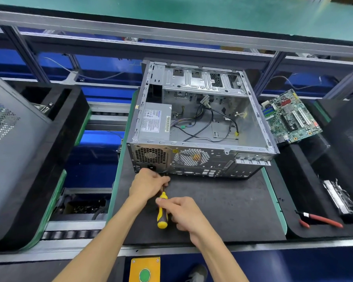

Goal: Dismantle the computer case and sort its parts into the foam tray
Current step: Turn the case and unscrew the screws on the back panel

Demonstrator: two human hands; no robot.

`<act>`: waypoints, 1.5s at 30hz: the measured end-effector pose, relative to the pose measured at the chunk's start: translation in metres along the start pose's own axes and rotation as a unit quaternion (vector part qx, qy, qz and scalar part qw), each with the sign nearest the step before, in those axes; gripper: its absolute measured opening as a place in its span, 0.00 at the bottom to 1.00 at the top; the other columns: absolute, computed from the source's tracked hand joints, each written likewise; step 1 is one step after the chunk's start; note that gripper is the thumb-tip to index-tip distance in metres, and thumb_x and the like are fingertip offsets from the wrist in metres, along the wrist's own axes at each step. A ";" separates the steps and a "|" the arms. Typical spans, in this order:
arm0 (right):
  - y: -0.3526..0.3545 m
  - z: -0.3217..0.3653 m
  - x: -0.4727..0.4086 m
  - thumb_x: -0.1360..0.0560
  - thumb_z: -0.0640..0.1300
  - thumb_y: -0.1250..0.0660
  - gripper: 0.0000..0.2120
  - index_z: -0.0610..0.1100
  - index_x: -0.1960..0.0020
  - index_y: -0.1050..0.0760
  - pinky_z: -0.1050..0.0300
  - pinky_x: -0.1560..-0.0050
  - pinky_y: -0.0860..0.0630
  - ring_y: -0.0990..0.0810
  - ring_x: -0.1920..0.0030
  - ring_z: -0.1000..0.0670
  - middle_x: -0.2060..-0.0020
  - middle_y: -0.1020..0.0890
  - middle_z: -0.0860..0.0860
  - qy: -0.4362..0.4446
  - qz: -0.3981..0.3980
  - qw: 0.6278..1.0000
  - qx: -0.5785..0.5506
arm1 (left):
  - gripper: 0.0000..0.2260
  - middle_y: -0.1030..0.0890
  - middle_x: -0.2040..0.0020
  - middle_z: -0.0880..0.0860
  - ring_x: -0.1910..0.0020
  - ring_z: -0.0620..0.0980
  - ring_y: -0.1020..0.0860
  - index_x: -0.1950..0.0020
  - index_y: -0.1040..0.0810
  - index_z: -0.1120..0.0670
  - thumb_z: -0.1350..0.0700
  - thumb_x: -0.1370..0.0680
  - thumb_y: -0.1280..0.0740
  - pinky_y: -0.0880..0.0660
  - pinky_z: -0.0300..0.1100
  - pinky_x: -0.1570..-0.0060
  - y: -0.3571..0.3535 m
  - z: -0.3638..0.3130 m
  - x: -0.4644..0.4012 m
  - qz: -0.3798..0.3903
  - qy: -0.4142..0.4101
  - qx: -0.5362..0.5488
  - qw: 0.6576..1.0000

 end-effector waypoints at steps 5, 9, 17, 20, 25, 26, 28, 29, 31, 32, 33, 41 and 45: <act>-0.009 -0.008 0.001 0.20 0.49 0.32 0.11 0.42 0.49 0.16 0.66 0.78 0.45 0.38 0.74 0.57 0.65 0.16 0.53 -0.058 0.087 0.988 -0.114 | 0.15 0.16 0.71 0.47 0.71 0.43 0.23 0.66 0.15 0.52 0.49 0.22 0.31 0.23 0.43 0.57 -0.002 0.002 0.001 0.017 0.009 0.018 1.000; -0.009 -0.007 0.001 0.23 0.52 0.28 0.12 0.42 0.54 0.17 0.65 0.77 0.46 0.40 0.73 0.57 0.72 0.26 0.56 -0.045 0.067 0.992 -0.092 | 0.15 0.16 0.70 0.46 0.64 0.47 0.18 0.67 0.15 0.51 0.47 0.23 0.31 0.21 0.47 0.50 -0.001 0.000 0.005 0.017 0.001 0.020 1.000; -0.002 -0.005 0.002 0.22 0.60 0.32 0.19 0.43 0.55 0.20 0.65 0.78 0.44 0.36 0.77 0.58 0.66 0.19 0.52 -0.049 0.038 0.996 -0.065 | 0.13 0.17 0.70 0.51 0.63 0.48 0.19 0.68 0.15 0.56 0.55 0.24 0.28 0.22 0.46 0.50 0.000 -0.005 0.008 0.010 0.010 0.071 0.997; -0.004 -0.006 0.001 0.18 0.53 0.36 0.17 0.40 0.46 0.18 0.67 0.80 0.46 0.38 0.77 0.58 0.59 0.14 0.48 -0.048 0.083 0.984 -0.153 | 0.13 0.18 0.72 0.50 0.75 0.39 0.25 0.60 0.15 0.64 0.58 0.21 0.31 0.27 0.33 0.70 -0.002 -0.007 0.011 0.018 0.017 0.115 0.993; 0.003 -0.013 0.000 0.26 0.53 0.25 0.13 0.45 0.55 0.25 0.65 0.75 0.39 0.34 0.77 0.57 0.75 0.26 0.57 -0.033 -0.014 0.997 -0.065 | 0.13 0.14 0.65 0.53 0.80 0.44 0.33 0.58 0.16 0.58 0.57 0.19 0.37 0.37 0.34 0.79 -0.001 -0.003 0.018 0.019 0.027 0.110 0.993; 0.004 -0.015 0.000 0.27 0.54 0.24 0.15 0.46 0.56 0.27 0.65 0.75 0.39 0.35 0.77 0.57 0.76 0.29 0.57 -0.031 -0.024 0.998 -0.055 | 0.13 0.14 0.66 0.52 0.79 0.46 0.32 0.58 0.16 0.57 0.58 0.19 0.38 0.36 0.34 0.79 0.000 -0.001 0.018 0.012 0.029 0.111 0.993; 0.006 -0.019 0.002 0.27 0.55 0.24 0.16 0.47 0.56 0.27 0.64 0.76 0.41 0.37 0.77 0.57 0.75 0.32 0.56 -0.024 -0.016 0.998 -0.048 | 0.13 0.15 0.66 0.51 0.80 0.46 0.30 0.57 0.17 0.57 0.59 0.19 0.40 0.34 0.35 0.80 0.000 0.004 0.019 -0.006 0.035 0.122 0.992; 0.007 -0.021 0.004 0.26 0.57 0.26 0.16 0.46 0.56 0.25 0.64 0.76 0.42 0.38 0.76 0.56 0.73 0.33 0.55 -0.023 -0.008 0.999 -0.045 | 0.12 0.15 0.67 0.51 0.80 0.46 0.30 0.56 0.18 0.57 0.60 0.19 0.40 0.33 0.35 0.80 0.001 0.006 0.019 -0.015 0.036 0.126 0.991; 0.012 -0.024 0.008 0.23 0.58 0.29 0.17 0.43 0.54 0.20 0.63 0.77 0.43 0.39 0.76 0.56 0.72 0.33 0.53 -0.019 -0.005 0.999 -0.042 | 0.10 0.16 0.67 0.49 0.80 0.47 0.27 0.55 0.17 0.55 0.59 0.20 0.38 0.30 0.37 0.79 0.002 0.010 0.019 -0.037 0.027 0.121 0.992; 0.015 -0.025 0.010 0.22 0.58 0.31 0.17 0.44 0.53 0.18 0.64 0.77 0.43 0.39 0.76 0.56 0.71 0.33 0.53 -0.019 -0.009 0.999 -0.038 | 0.09 0.16 0.67 0.49 0.79 0.47 0.26 0.55 0.18 0.54 0.59 0.20 0.37 0.27 0.39 0.77 0.003 0.010 0.020 -0.051 0.015 0.109 0.993; 0.018 -0.027 0.012 0.21 0.58 0.32 0.17 0.45 0.52 0.16 0.64 0.77 0.43 0.39 0.76 0.56 0.70 0.33 0.52 -0.021 -0.012 0.999 -0.033 | 0.07 0.16 0.67 0.48 0.77 0.48 0.24 0.55 0.18 0.52 0.58 0.21 0.35 0.24 0.42 0.74 0.004 0.009 0.021 -0.067 -0.004 0.090 0.994; 0.034 -0.039 0.030 0.21 0.57 0.34 0.15 0.50 0.56 0.15 0.64 0.76 0.41 0.36 0.75 0.57 0.70 0.29 0.54 -0.029 0.002 0.999 0.040 | 0.12 0.19 0.63 0.45 0.66 0.45 0.21 0.49 0.17 0.45 0.61 0.22 0.35 0.23 0.39 0.59 0.004 -0.001 0.029 -0.072 -0.129 -0.043 0.988; 0.034 -0.039 0.035 0.21 0.57 0.34 0.13 0.53 0.58 0.15 0.65 0.76 0.38 0.34 0.75 0.58 0.73 0.28 0.57 -0.013 0.018 0.998 0.057 | 0.12 0.24 0.52 0.44 0.61 0.40 0.23 0.44 0.16 0.47 0.61 0.24 0.29 0.32 0.25 0.58 -0.004 -0.011 0.030 0.033 -0.228 -0.129 0.965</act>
Point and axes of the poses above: each hand's wrist, its own x-axis away from the middle knuckle, its own y-axis out of the back of the hand, z = x × y, the point moved 5 cm from there along -x, towards the middle knuckle
